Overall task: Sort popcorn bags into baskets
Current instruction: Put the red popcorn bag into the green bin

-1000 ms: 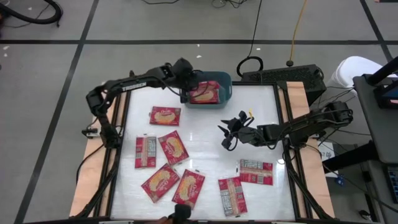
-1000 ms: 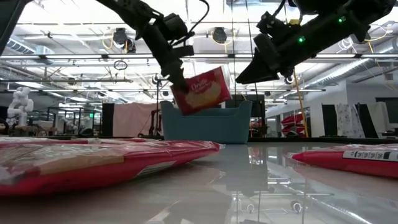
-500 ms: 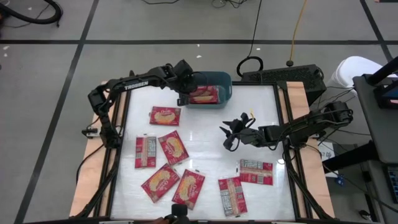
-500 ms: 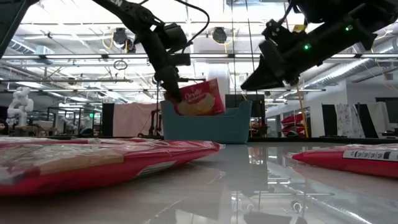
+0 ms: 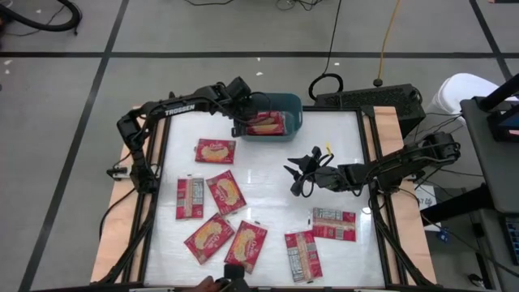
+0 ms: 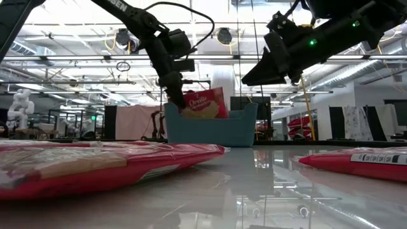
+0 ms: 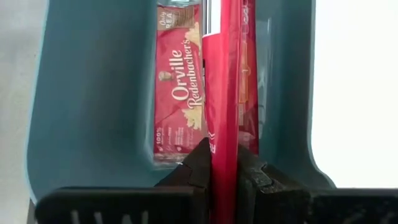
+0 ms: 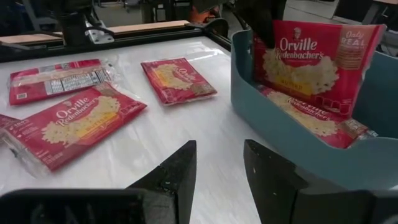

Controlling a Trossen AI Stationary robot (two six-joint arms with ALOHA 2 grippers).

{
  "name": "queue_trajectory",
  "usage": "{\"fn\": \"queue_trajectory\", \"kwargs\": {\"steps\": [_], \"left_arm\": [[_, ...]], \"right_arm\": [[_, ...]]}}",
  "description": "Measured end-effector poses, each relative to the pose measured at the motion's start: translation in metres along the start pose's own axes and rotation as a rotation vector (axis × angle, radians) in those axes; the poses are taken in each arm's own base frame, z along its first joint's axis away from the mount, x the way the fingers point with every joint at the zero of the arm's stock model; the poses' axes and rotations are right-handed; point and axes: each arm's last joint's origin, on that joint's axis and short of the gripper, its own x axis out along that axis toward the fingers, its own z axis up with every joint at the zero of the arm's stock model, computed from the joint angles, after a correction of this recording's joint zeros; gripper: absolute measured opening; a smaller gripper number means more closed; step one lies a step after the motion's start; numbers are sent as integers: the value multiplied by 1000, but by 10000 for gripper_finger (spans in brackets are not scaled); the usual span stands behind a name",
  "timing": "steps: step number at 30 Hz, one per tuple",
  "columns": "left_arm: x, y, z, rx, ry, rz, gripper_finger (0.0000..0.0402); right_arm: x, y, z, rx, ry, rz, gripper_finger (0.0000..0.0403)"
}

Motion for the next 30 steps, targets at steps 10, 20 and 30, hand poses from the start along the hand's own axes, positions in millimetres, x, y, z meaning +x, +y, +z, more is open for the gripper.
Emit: {"fn": "queue_trajectory", "kwargs": {"steps": [10,20,30], "left_arm": [[0,4,3,-14,-23,63,130],[-24,12,11,-90,-33,303,173],[-80,-17,10,-309,-288,-129,136]], "right_arm": [[0,0,0,0,0,2,125],[-1,1,0,-2,0,8,125],[-10,13,-4,-28,13,82,125]]}}
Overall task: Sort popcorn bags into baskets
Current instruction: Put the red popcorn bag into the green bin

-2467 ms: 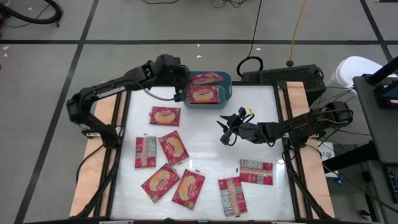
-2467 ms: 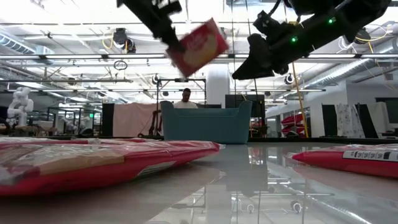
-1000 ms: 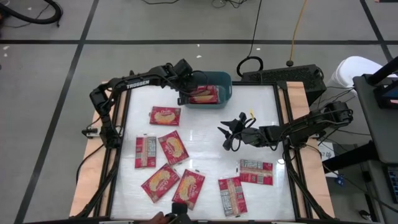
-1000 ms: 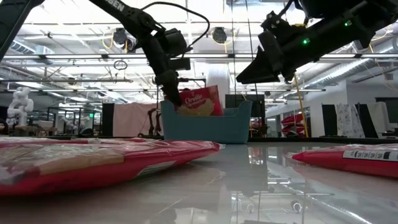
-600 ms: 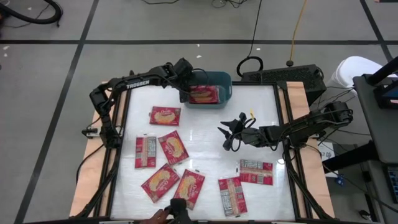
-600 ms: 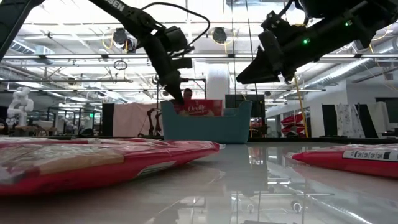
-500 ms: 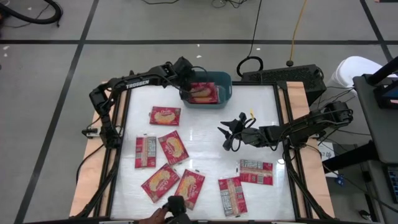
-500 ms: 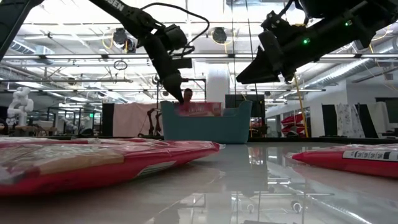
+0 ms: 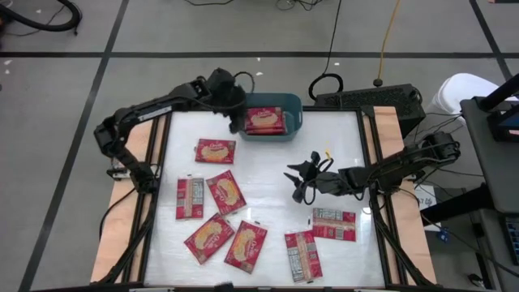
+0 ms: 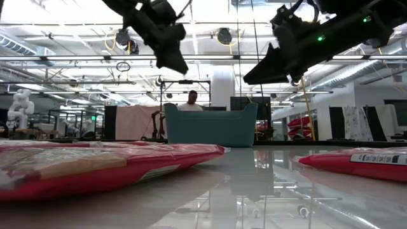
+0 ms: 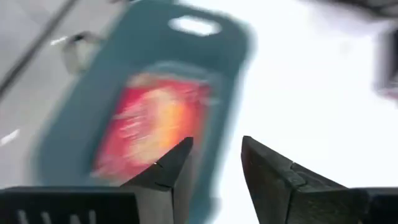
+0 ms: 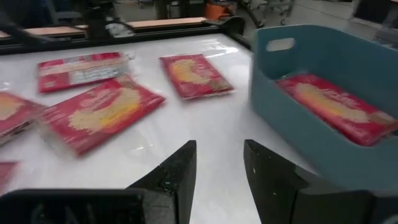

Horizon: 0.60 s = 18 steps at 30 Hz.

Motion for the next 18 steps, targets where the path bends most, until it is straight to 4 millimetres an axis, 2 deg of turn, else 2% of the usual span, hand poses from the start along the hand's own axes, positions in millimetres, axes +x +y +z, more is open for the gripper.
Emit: {"fn": "queue_trajectory", "kwargs": {"steps": [3,10,14,18], "left_arm": [[-7,-21,-14,34,-4,-75,122],[-10,-72,-51,116,-134,-77,103],[-3,-98,-74,147,-213,-56,102],[10,-120,-93,182,-278,-110,102]], "right_arm": [[-6,5,0,23,25,86,125],[-25,12,-1,127,166,165,125],[-37,23,-1,148,314,206,125],[-52,37,4,166,464,258,125]]}}
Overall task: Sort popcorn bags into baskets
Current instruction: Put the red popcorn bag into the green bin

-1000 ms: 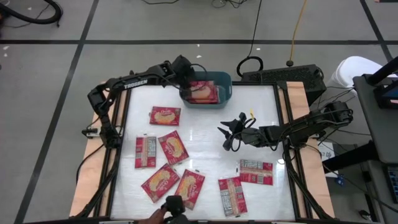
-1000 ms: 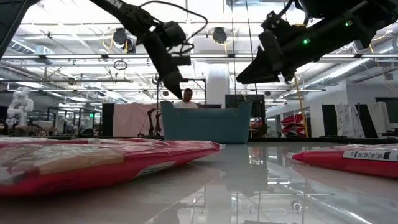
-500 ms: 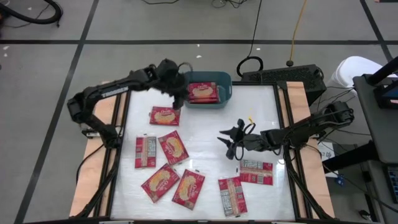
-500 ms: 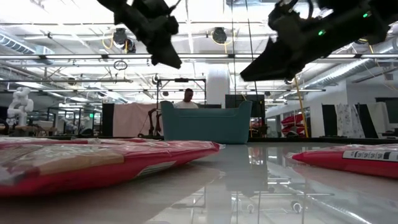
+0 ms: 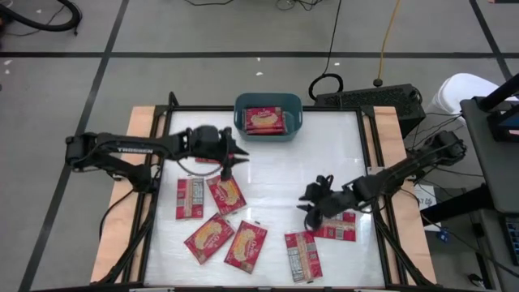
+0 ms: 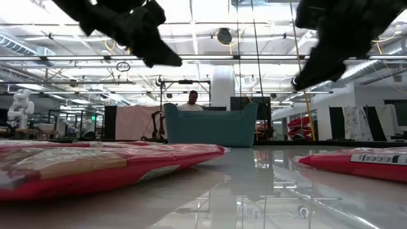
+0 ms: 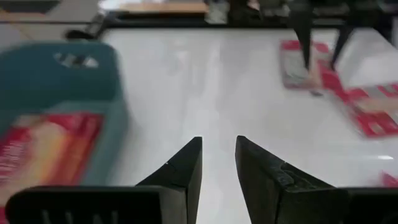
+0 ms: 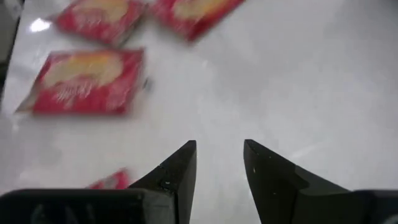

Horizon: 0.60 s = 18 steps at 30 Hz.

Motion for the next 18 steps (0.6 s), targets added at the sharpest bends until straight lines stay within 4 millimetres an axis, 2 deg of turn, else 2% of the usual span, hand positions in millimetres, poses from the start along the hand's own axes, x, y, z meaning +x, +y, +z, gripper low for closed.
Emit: {"fn": "queue_trajectory", "kwargs": {"steps": [6,10,18], "left_arm": [[8,-25,-16,44,-52,-60,102],[8,-35,-18,79,-83,-81,102],[9,-40,-19,91,-76,-67,102]], "right_arm": [[-22,18,-3,86,202,5,125],[-33,33,-3,107,307,34,125],[-20,53,-29,86,477,0,125]]}}
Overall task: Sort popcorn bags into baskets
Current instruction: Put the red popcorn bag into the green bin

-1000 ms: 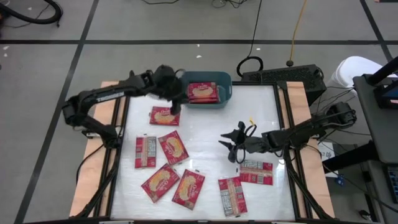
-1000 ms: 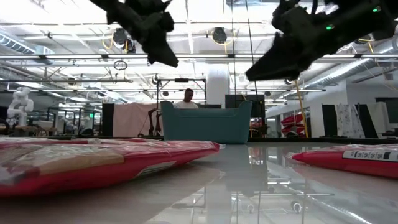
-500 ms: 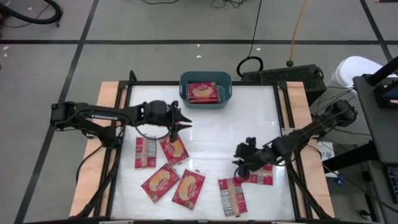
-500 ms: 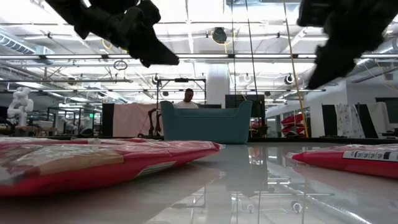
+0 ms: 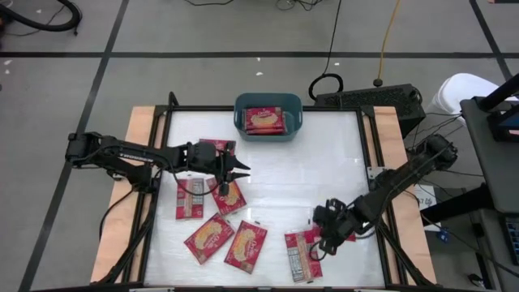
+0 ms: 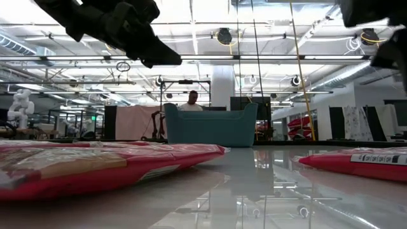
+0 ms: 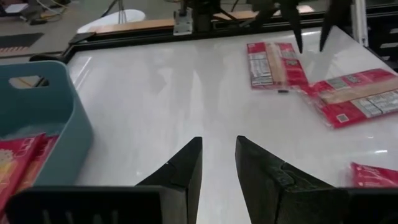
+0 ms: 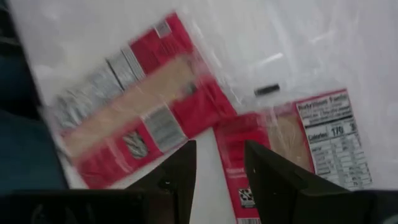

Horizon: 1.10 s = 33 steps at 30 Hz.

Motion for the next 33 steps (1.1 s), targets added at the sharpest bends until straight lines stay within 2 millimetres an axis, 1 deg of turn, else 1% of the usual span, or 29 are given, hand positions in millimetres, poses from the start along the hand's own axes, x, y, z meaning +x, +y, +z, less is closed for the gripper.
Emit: {"fn": "queue_trajectory", "kwargs": {"steps": [4,7,11,16,22,27,30,33], "left_arm": [[0,0,1,1,-4,5,102],[0,0,1,2,-14,6,102],[0,0,2,-2,-18,7,102],[0,0,2,4,-18,7,102],[0,0,2,6,-17,7,102],[0,0,2,7,-15,6,102],[0,0,1,7,-11,6,102],[0,0,0,6,6,4,102]], "right_arm": [[16,1,-2,-34,26,-55,125],[26,0,0,-78,13,-100,129],[37,-2,5,-147,-15,-140,152],[50,-11,9,-191,-3,-253,179],[65,-25,19,-242,19,-375,183],[65,-40,33,-312,-12,-496,175],[58,-49,41,-361,-67,-588,172],[47,-54,48,-346,-110,-609,172]]}}
